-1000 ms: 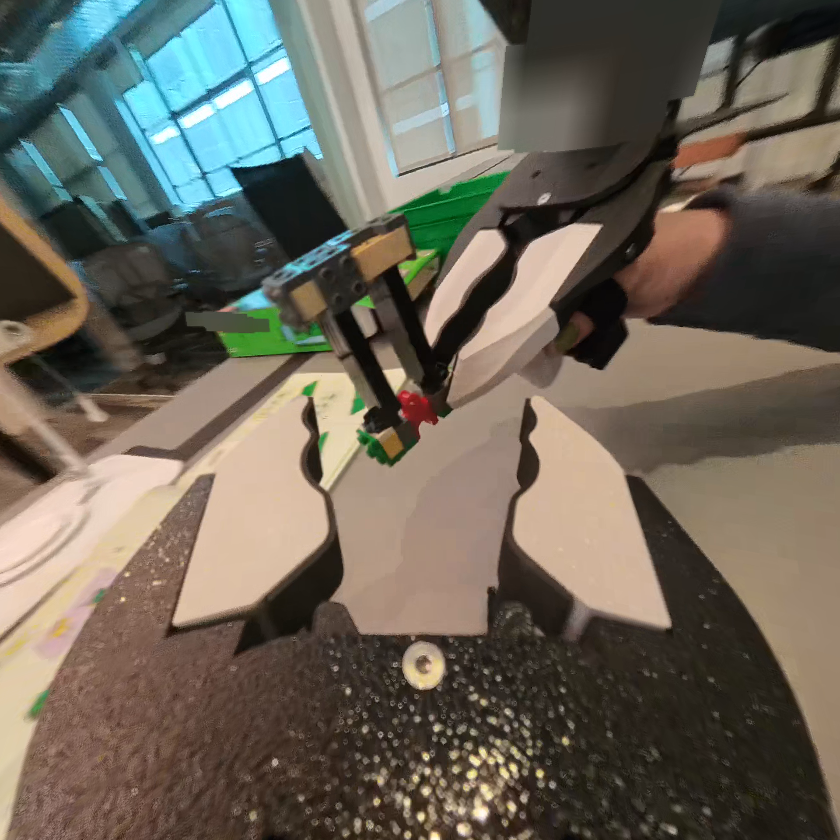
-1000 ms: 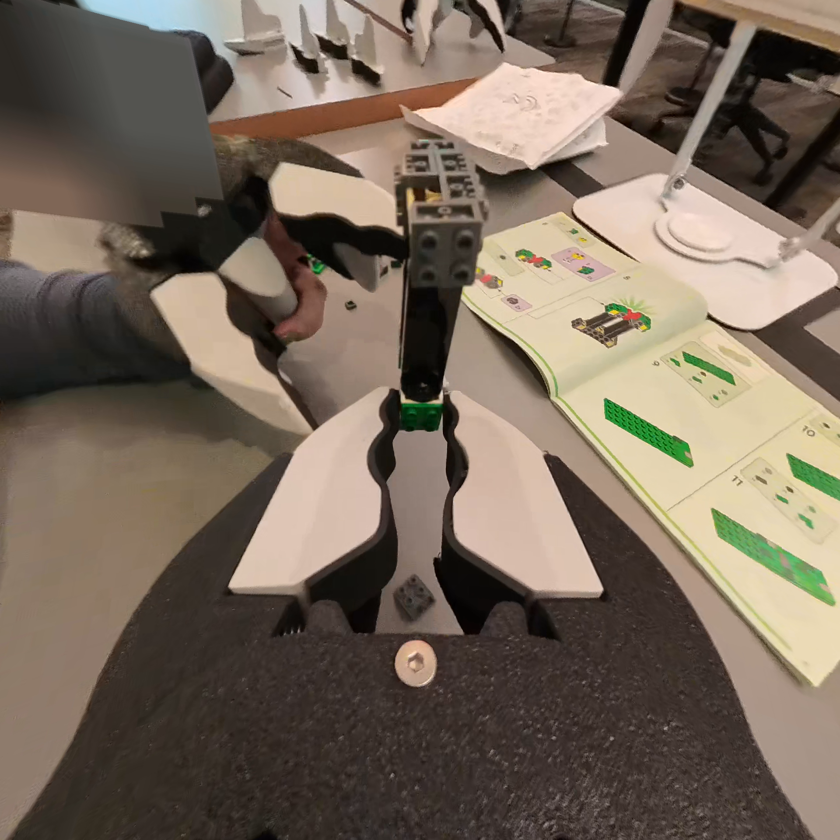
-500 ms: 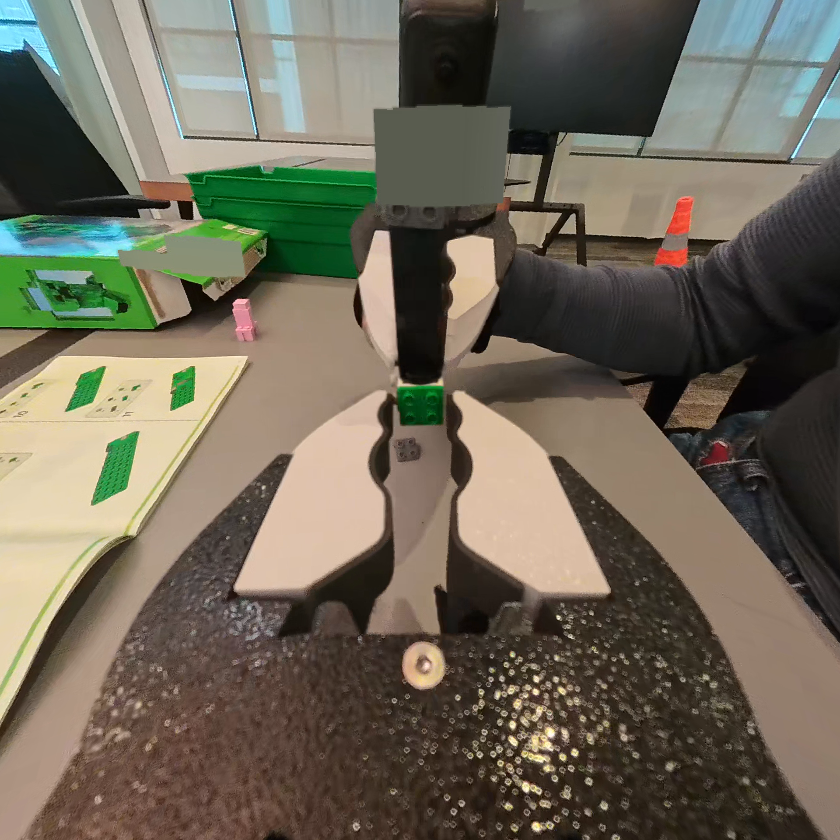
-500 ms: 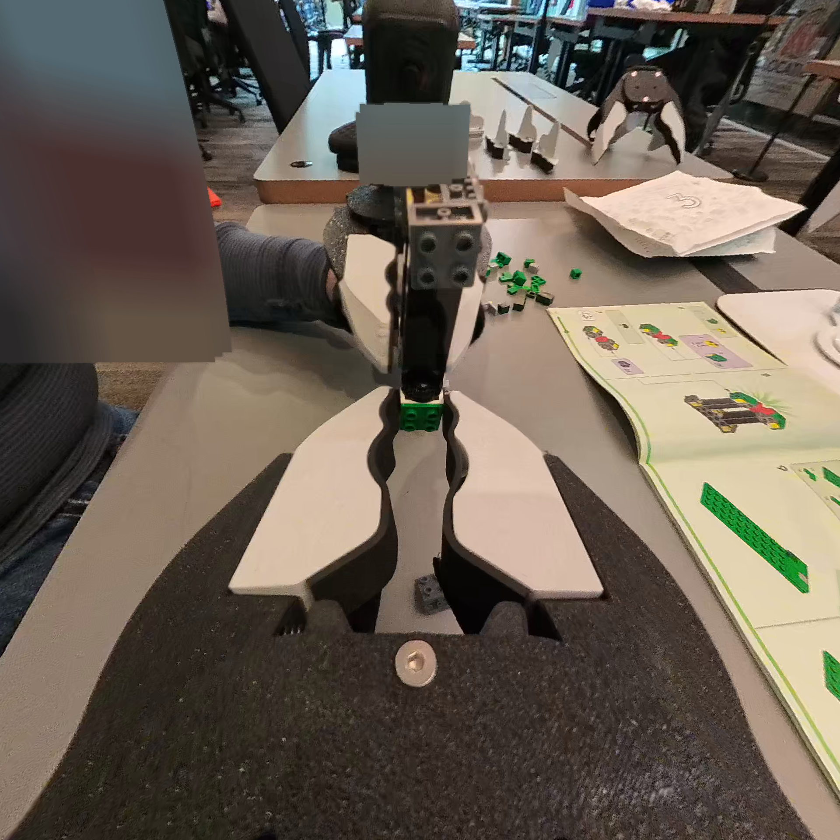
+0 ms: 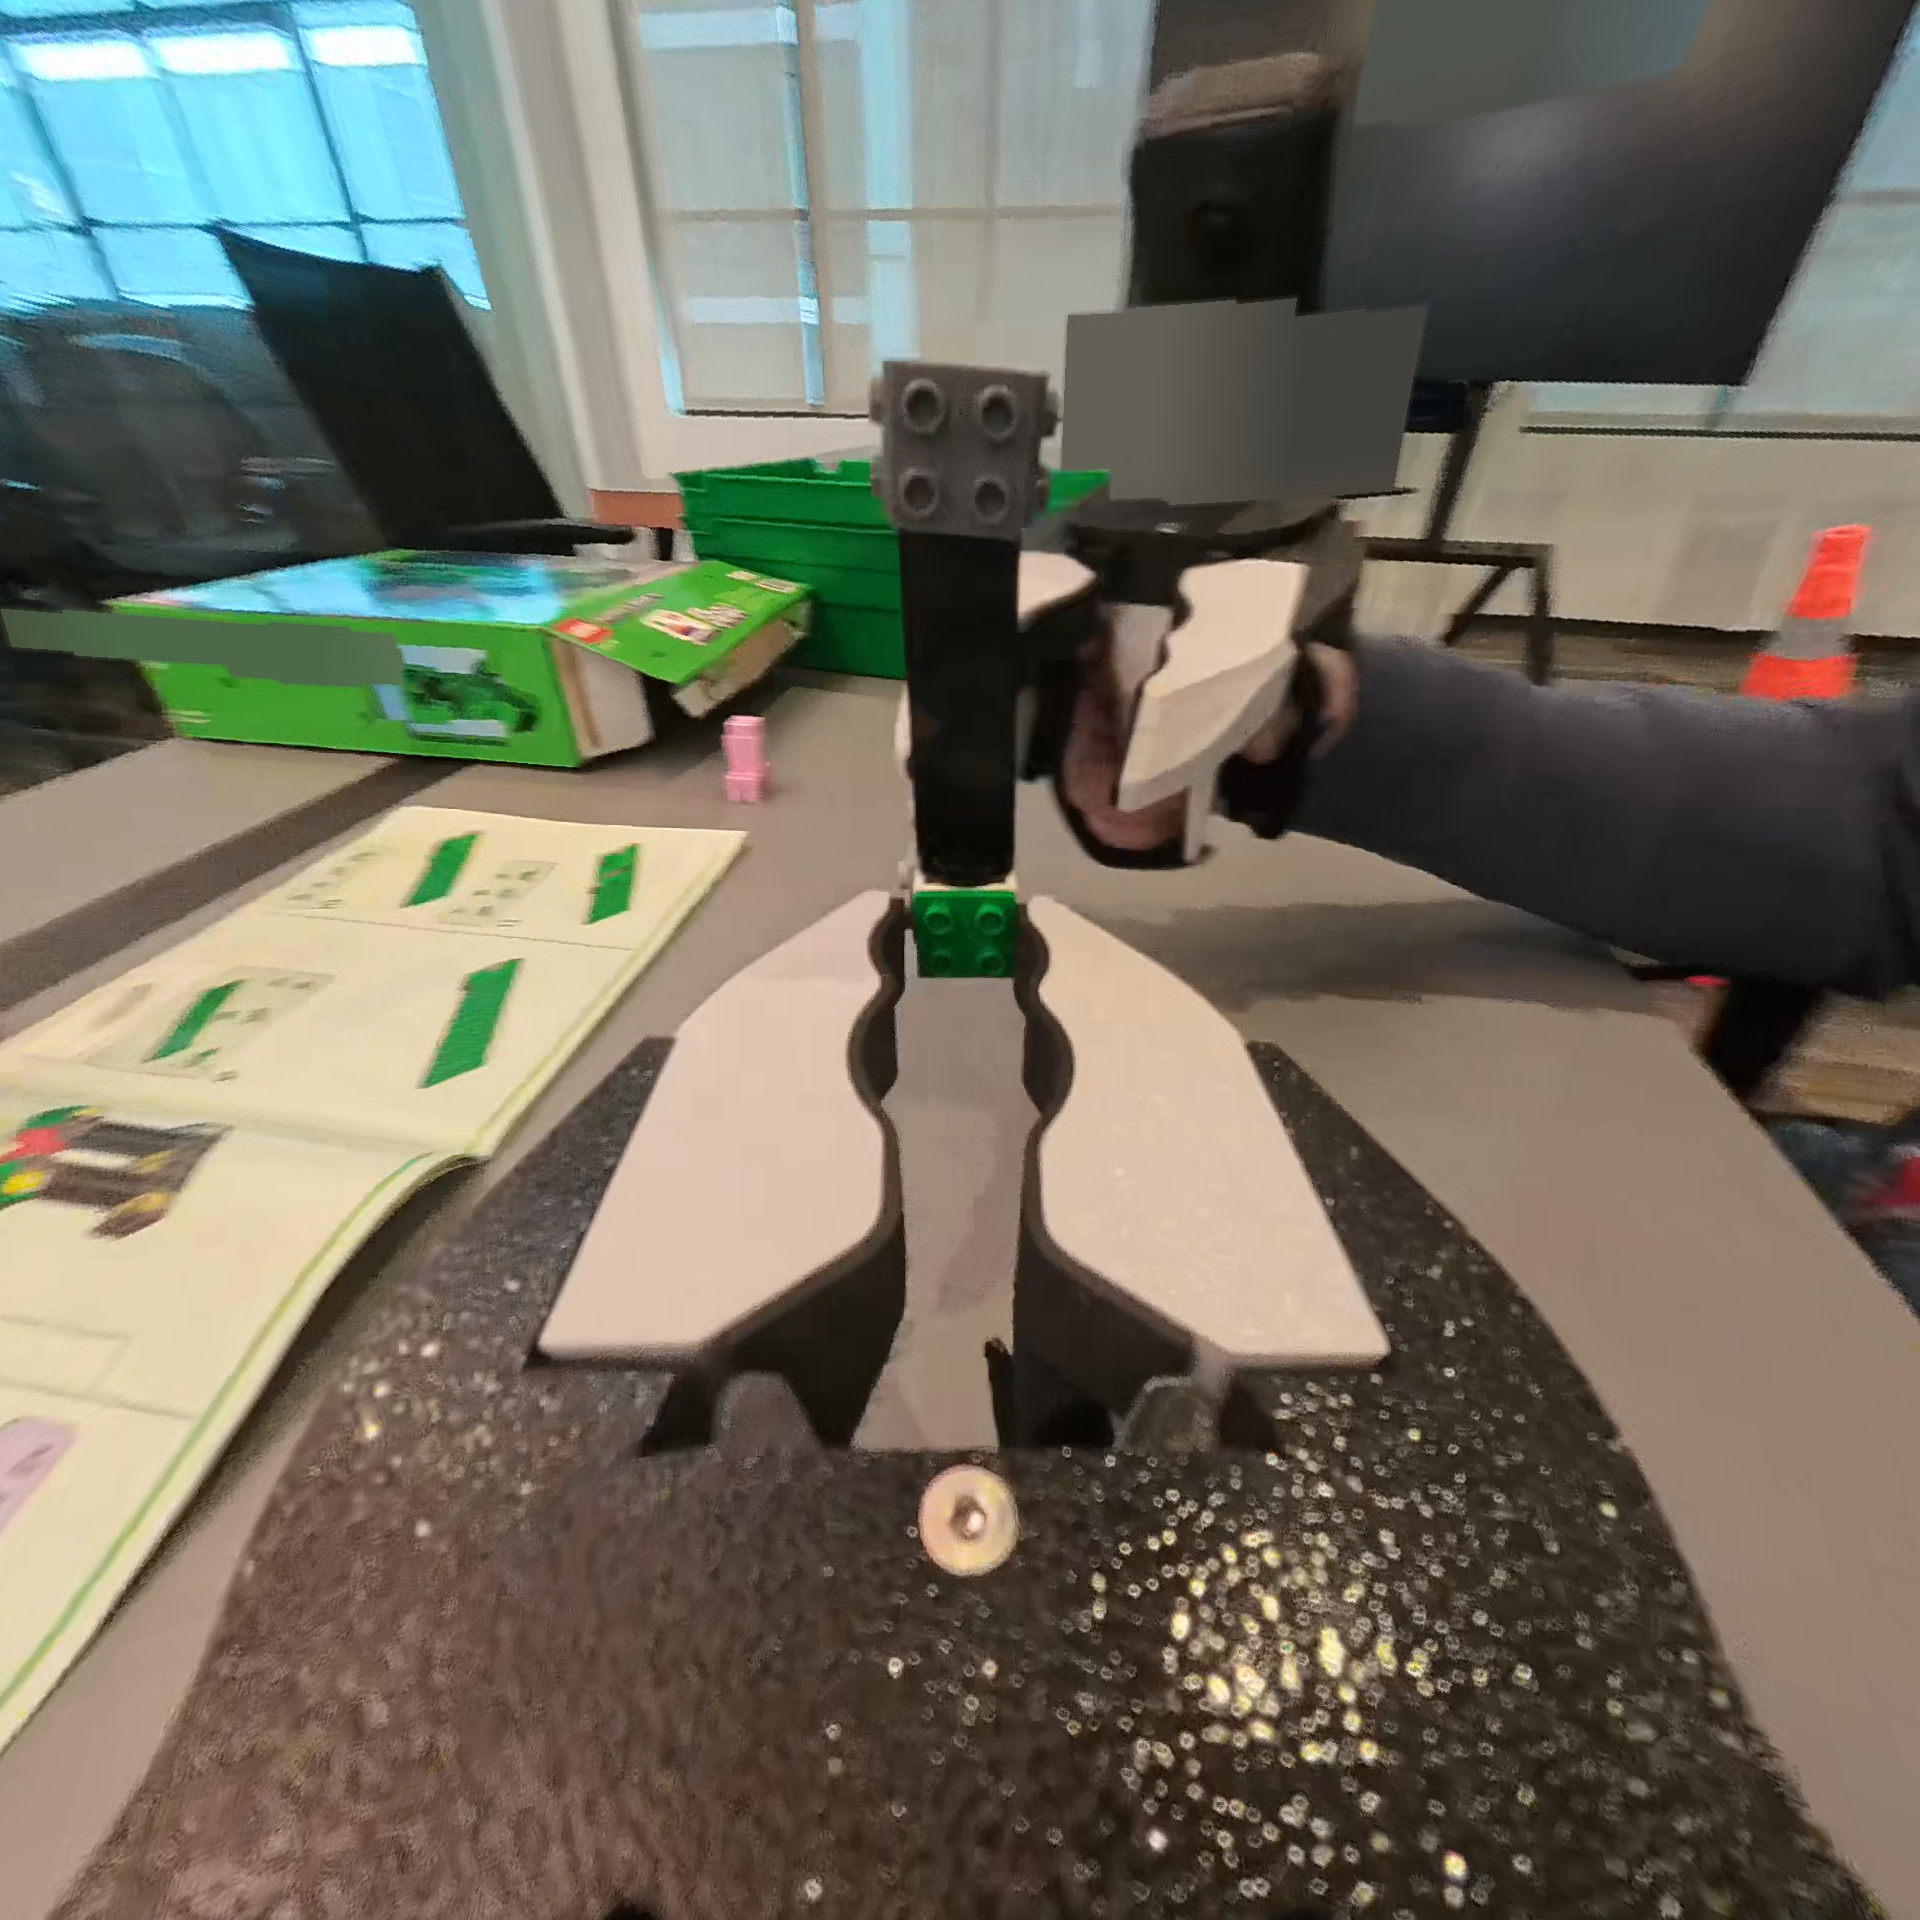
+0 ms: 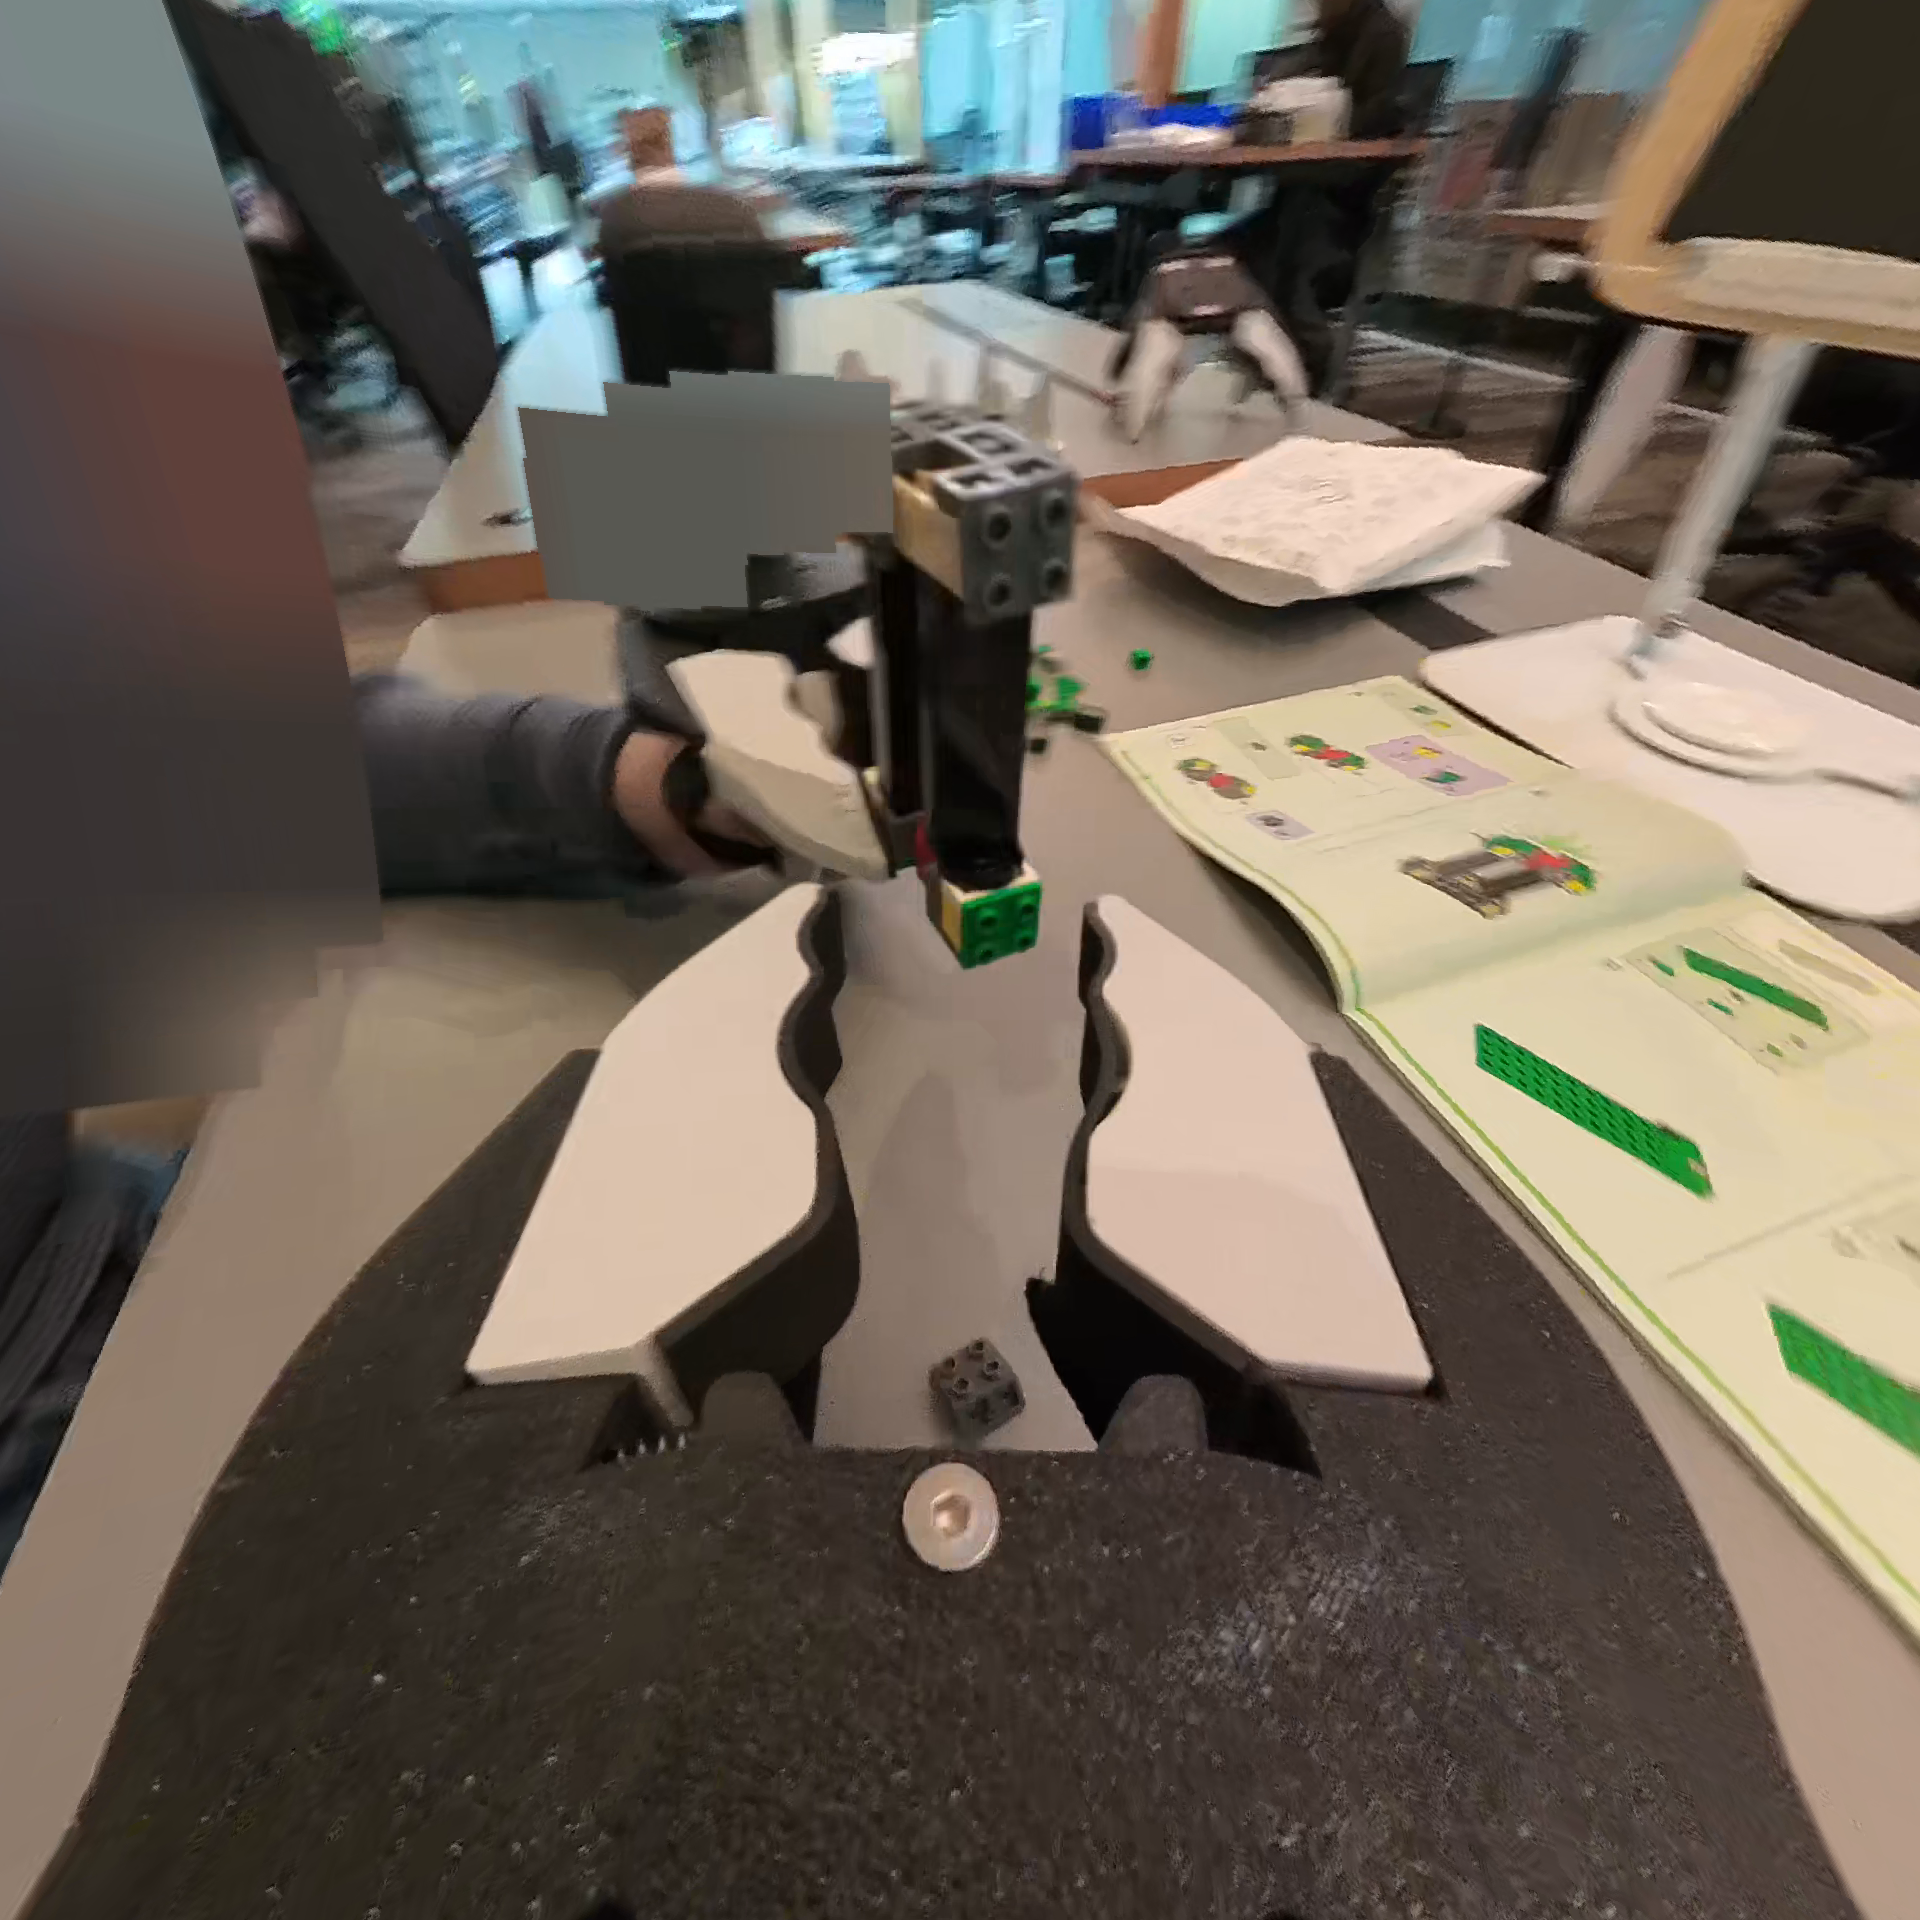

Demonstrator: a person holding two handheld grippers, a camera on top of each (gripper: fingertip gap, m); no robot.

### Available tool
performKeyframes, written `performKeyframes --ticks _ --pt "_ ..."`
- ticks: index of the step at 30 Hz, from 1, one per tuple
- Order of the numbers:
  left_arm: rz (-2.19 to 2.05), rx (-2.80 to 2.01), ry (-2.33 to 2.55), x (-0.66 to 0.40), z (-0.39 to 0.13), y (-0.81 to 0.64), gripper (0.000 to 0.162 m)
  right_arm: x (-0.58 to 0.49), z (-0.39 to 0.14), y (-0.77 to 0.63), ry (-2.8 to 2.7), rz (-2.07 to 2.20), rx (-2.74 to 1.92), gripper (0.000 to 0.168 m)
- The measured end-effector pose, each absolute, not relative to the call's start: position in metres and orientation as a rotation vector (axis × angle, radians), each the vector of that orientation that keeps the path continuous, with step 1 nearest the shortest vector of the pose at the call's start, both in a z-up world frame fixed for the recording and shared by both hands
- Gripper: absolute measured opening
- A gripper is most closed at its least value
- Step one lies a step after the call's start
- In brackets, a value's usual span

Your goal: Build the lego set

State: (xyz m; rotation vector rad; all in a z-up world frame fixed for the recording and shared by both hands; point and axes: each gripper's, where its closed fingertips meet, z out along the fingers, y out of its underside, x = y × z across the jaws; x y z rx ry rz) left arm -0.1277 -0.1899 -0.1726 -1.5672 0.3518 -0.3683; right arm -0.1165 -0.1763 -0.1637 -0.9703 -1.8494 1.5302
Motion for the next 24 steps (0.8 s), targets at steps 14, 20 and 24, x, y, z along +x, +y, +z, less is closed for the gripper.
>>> performKeyframes --ticks 14,20,24 --pt "0.046 -1.588 0.209 -0.15 -0.167 -0.184 0.019 -0.141 -0.162 -0.162 -1.393 1.379 -1.353 0.041" --pt "0.142 -1.604 0.187 -0.155 -0.168 -0.185 0.019 -0.14 -0.142 -0.16 -1.26 1.251 -1.239 0.03" --pt "0.17 -1.611 0.199 -0.152 -0.169 -0.183 0.019 -0.145 -0.137 -0.169 -1.245 1.273 -1.211 0.023"
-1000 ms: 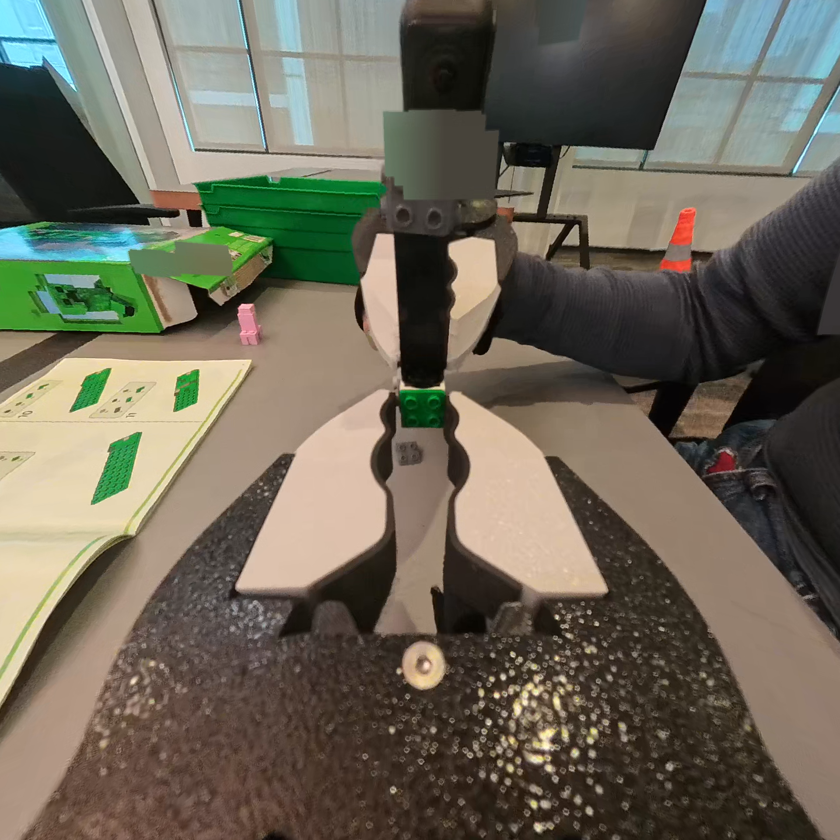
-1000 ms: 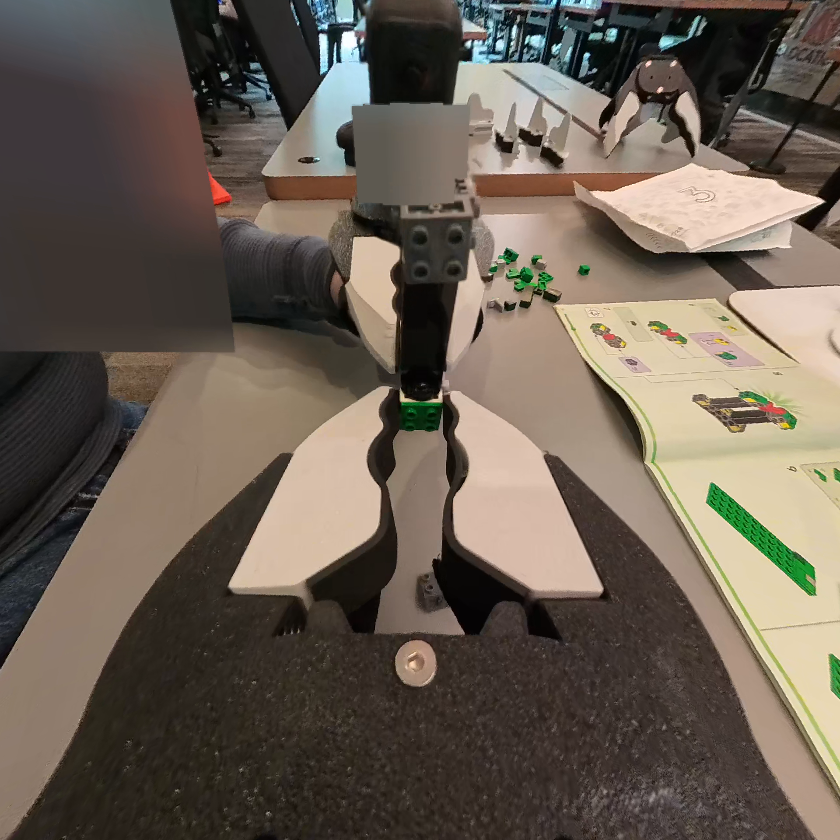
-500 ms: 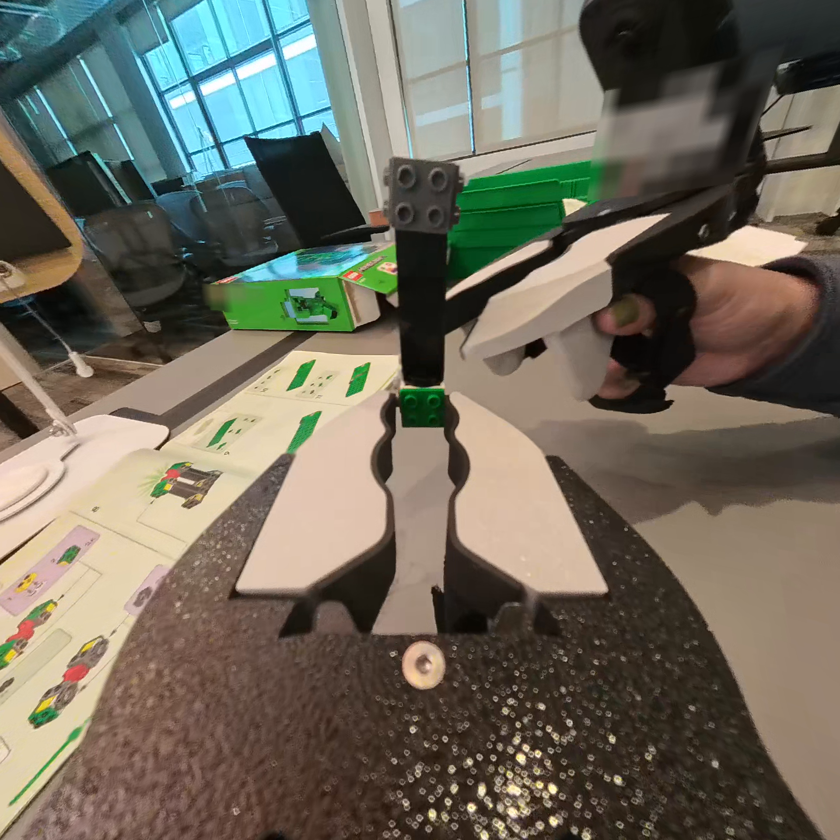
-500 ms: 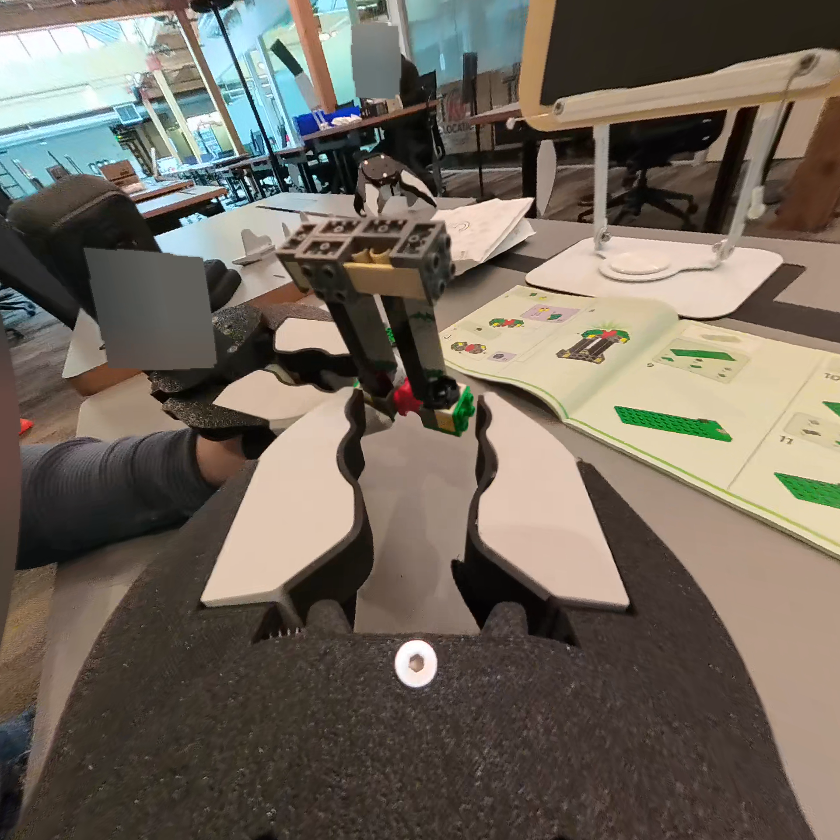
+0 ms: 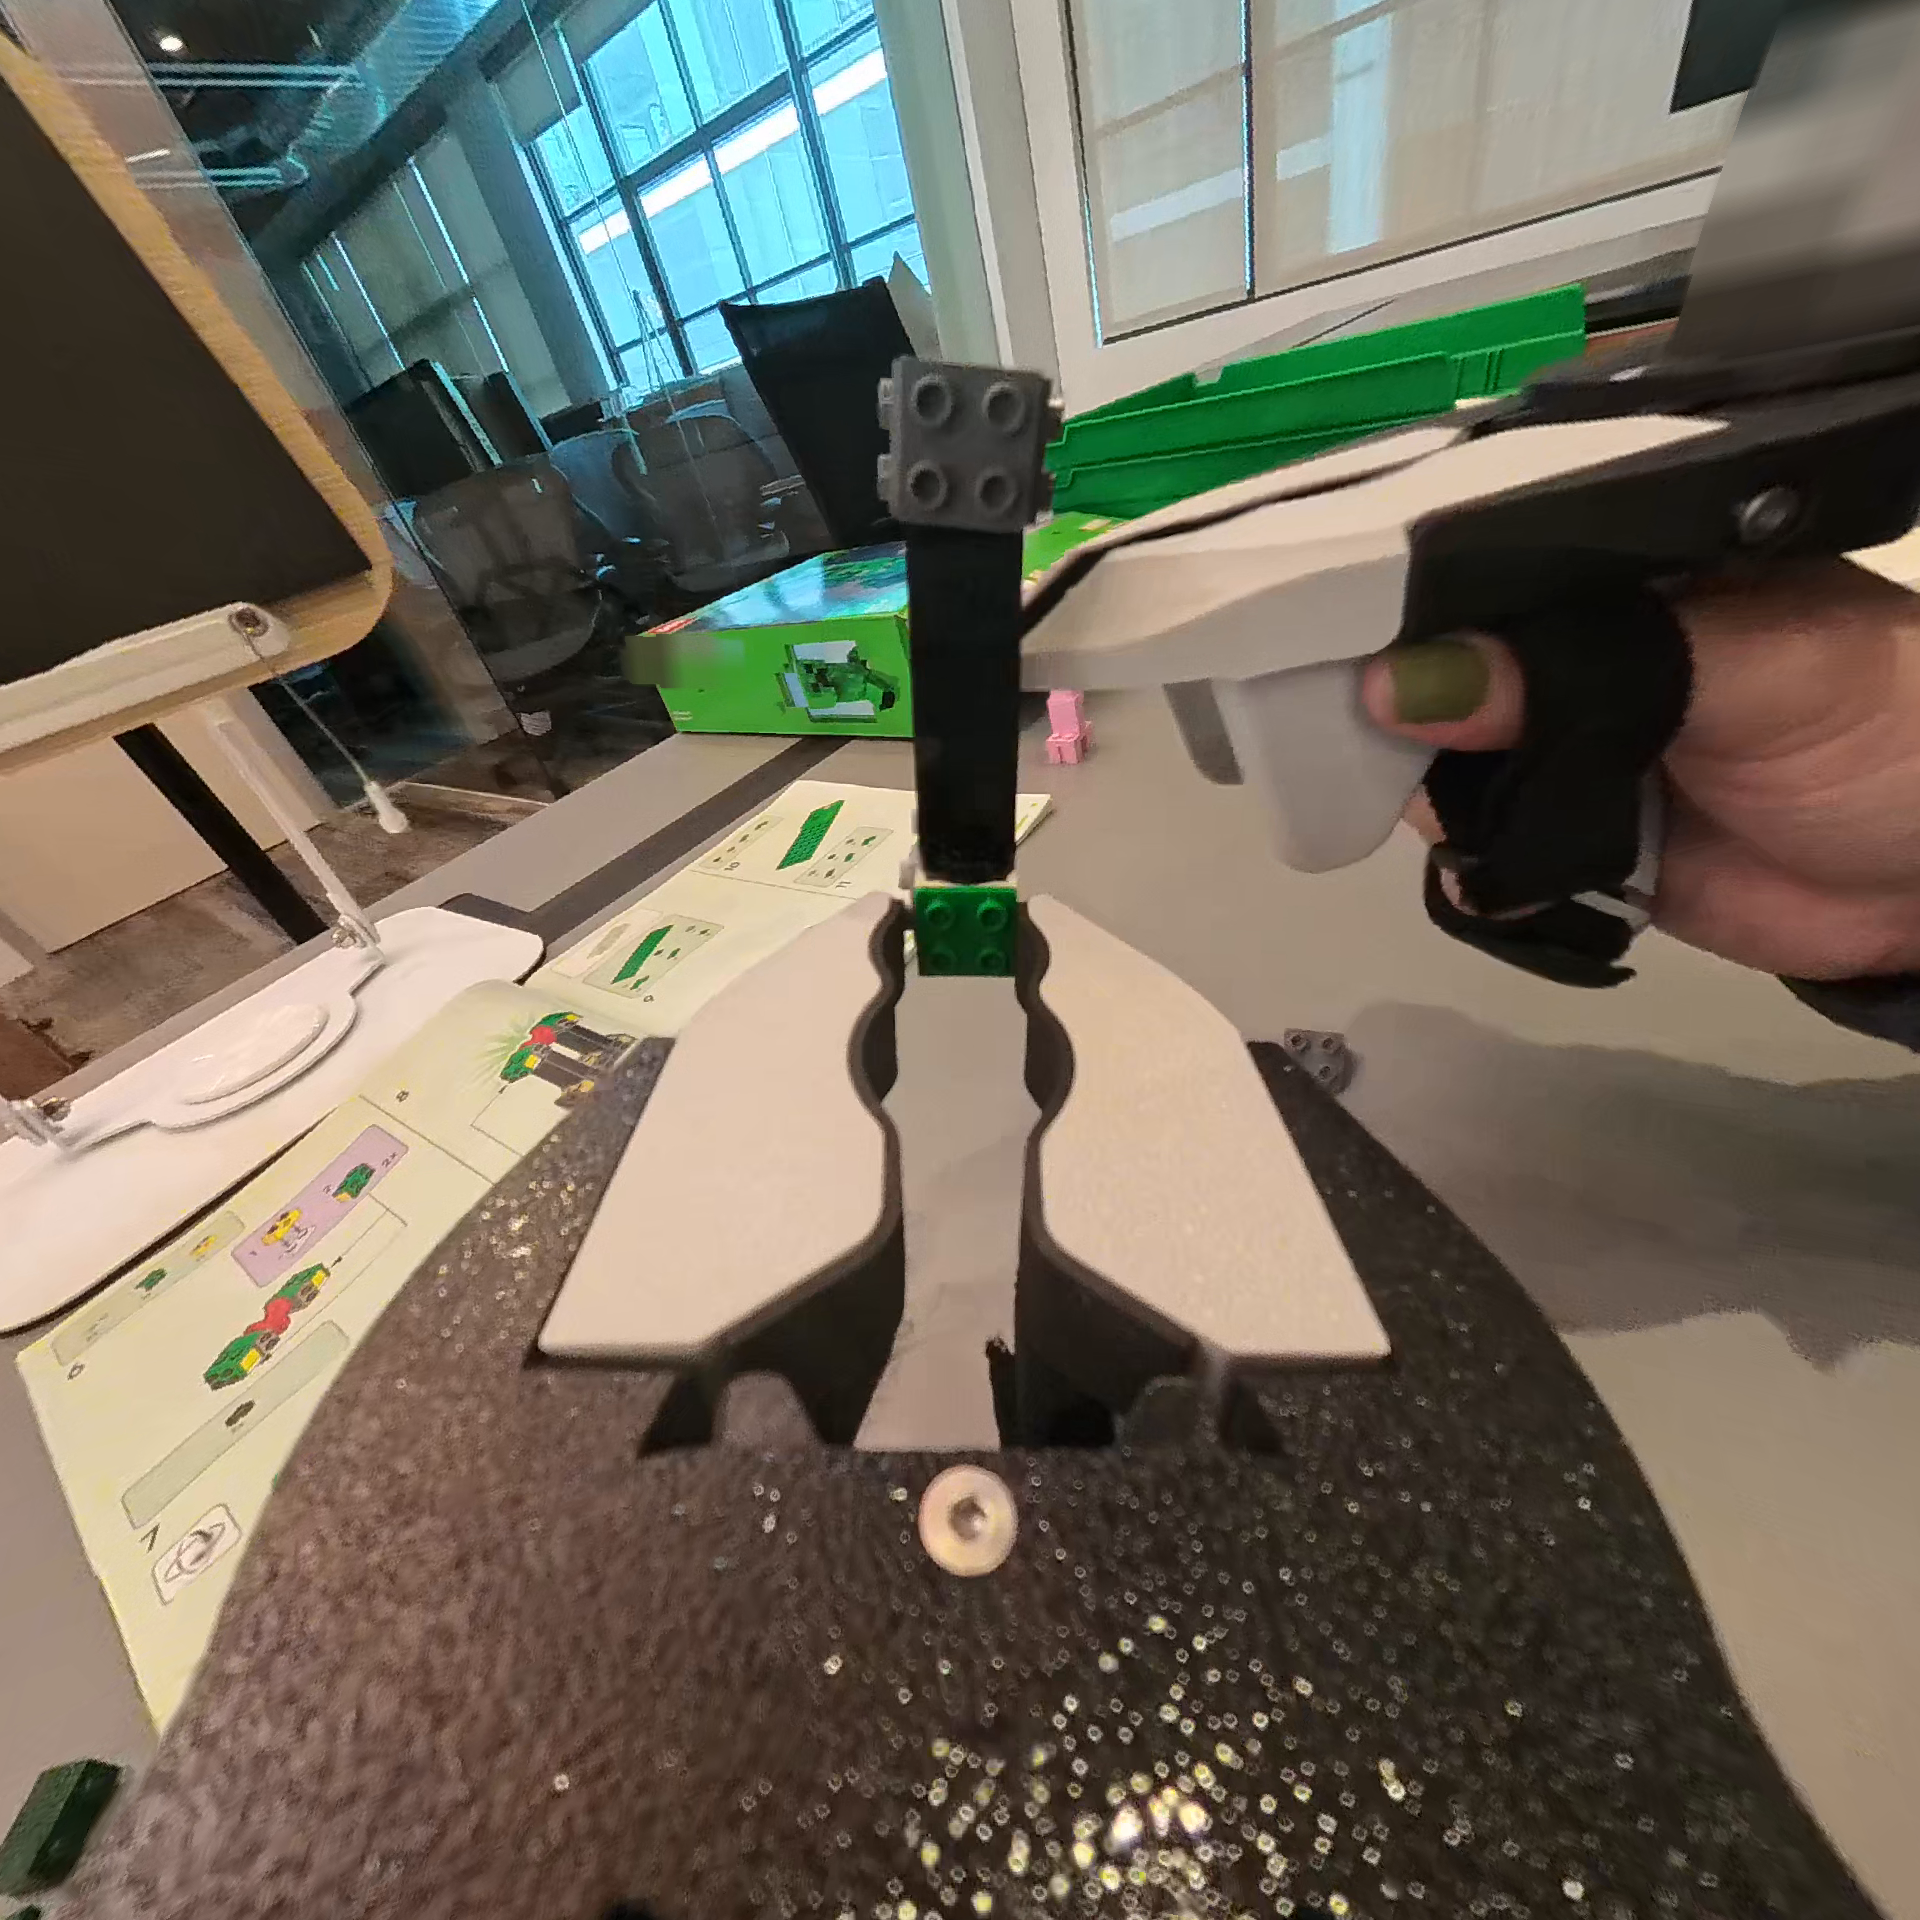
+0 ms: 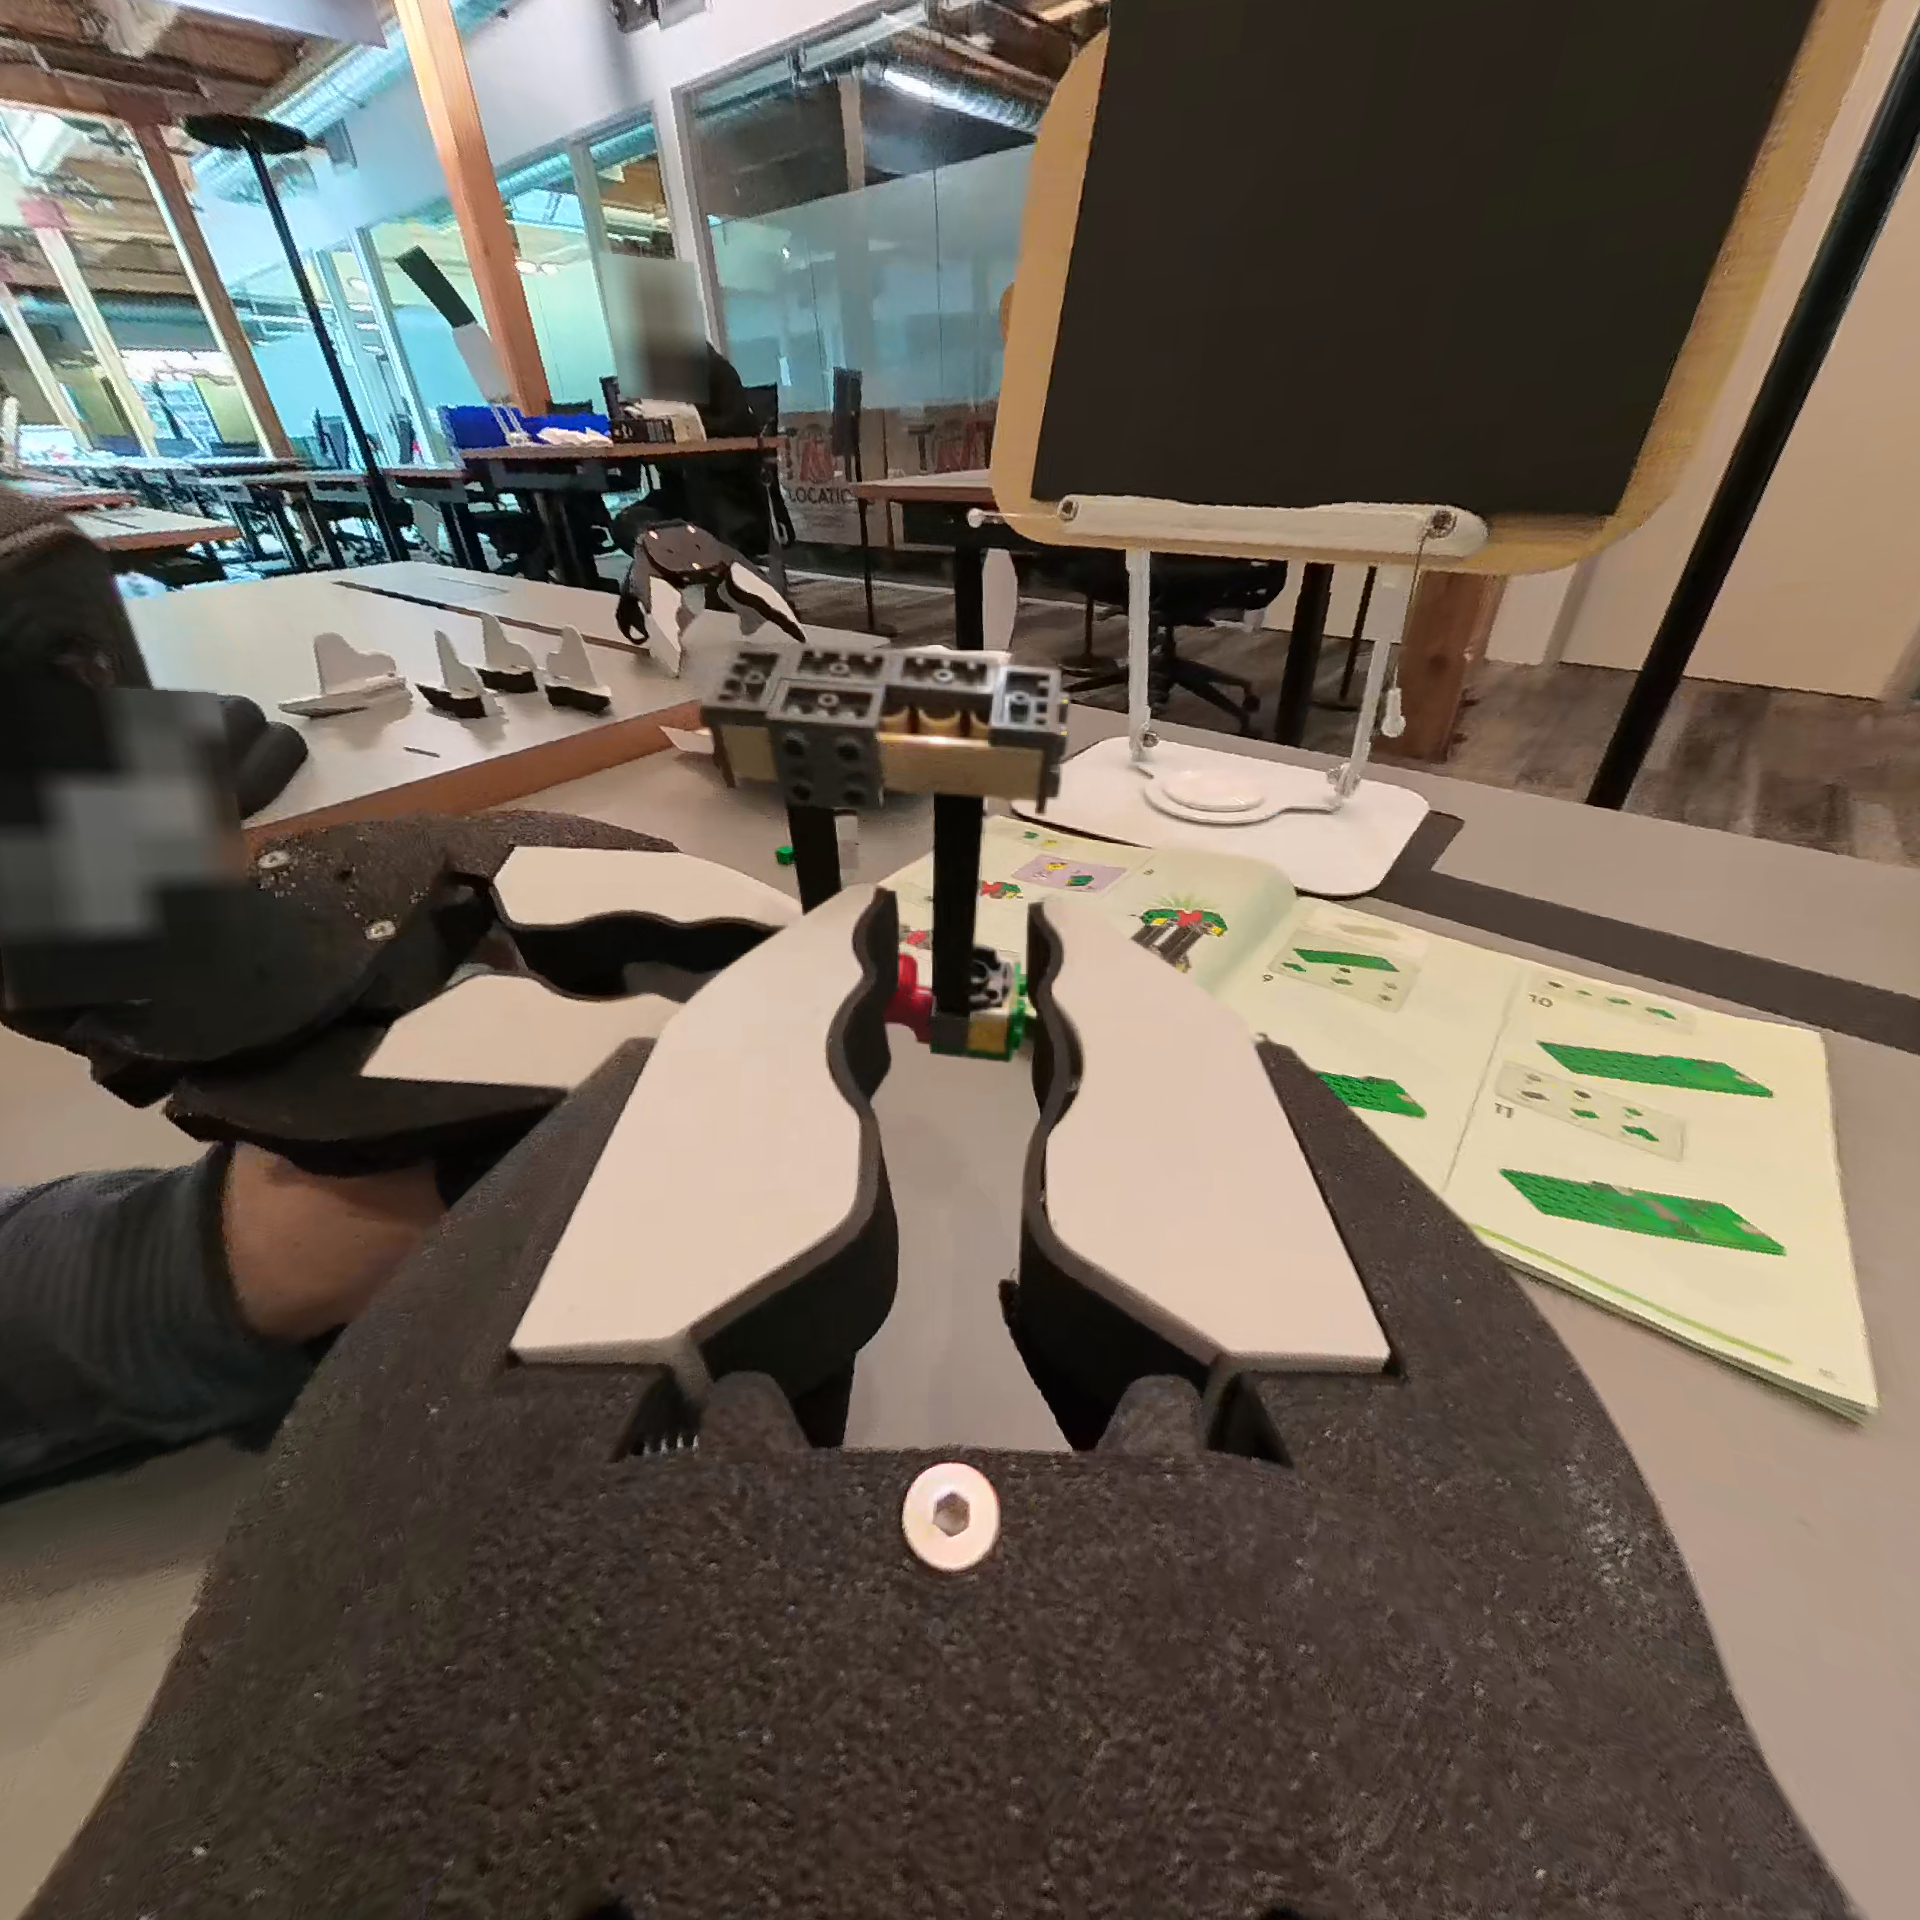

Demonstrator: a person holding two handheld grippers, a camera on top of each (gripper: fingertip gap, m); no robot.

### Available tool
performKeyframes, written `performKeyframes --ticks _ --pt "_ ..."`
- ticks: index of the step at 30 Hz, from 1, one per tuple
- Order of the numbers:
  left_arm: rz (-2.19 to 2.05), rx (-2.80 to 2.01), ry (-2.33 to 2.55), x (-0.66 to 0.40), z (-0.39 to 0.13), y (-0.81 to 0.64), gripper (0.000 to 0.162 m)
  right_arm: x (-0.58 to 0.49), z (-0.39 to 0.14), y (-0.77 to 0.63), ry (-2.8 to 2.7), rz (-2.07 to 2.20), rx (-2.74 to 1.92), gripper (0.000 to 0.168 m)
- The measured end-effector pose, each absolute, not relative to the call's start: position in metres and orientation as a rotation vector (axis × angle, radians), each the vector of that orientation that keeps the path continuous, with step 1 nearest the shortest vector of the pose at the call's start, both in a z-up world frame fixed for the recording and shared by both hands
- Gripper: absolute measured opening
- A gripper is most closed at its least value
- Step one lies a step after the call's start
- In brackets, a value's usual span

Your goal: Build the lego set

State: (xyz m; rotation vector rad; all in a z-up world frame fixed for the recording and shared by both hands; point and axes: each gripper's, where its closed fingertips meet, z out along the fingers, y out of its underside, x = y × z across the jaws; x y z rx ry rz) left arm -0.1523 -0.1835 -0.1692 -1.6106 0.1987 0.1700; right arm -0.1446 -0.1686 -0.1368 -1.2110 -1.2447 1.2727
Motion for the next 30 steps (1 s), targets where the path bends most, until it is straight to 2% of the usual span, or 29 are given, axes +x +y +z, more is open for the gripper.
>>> performKeyframes --ticks 5,10,11,15,17,19,23,30 --pt "0.211 -1.599 0.244 -0.147 -0.167 -0.184 0.019 -0.149 -0.135 -0.171 -1.232 1.267 -1.195 0.01" --pt "0.15 -1.586 0.298 -0.137 -0.168 -0.183 0.023 -0.148 -0.131 -0.17 -1.268 1.293 -1.164 0.008" --pt "0.107 -1.581 0.315 -0.133 -0.168 -0.183 0.03 -0.147 -0.131 -0.17 -1.283 1.314 -1.156 0.008" --pt "-0.059 -1.59 0.345 -0.124 -0.169 -0.18 0.078 -0.142 -0.13 -0.171 -1.372 1.45 -1.102 0.008" --pt "-0.186 -1.599 0.376 -0.115 -0.172 -0.179 0.091 -0.136 -0.129 -0.18 -1.446 1.58 -1.018 0.008" --pt "-0.336 -1.564 0.403 -0.104 -0.169 -0.183 0.092 -0.128 -0.127 -0.192 -1.528 1.73 -0.933 0.008" --pt "-0.597 -1.502 0.457 -0.087 -0.162 -0.195 0.083 -0.117 -0.136 -0.205 -1.679 1.835 -0.836 0.008" --pt "-0.533 -1.646 0.556 -0.08 -0.183 -0.194 0.074 -0.116 -0.147 -0.209 -1.767 1.781 -0.827 0.007"
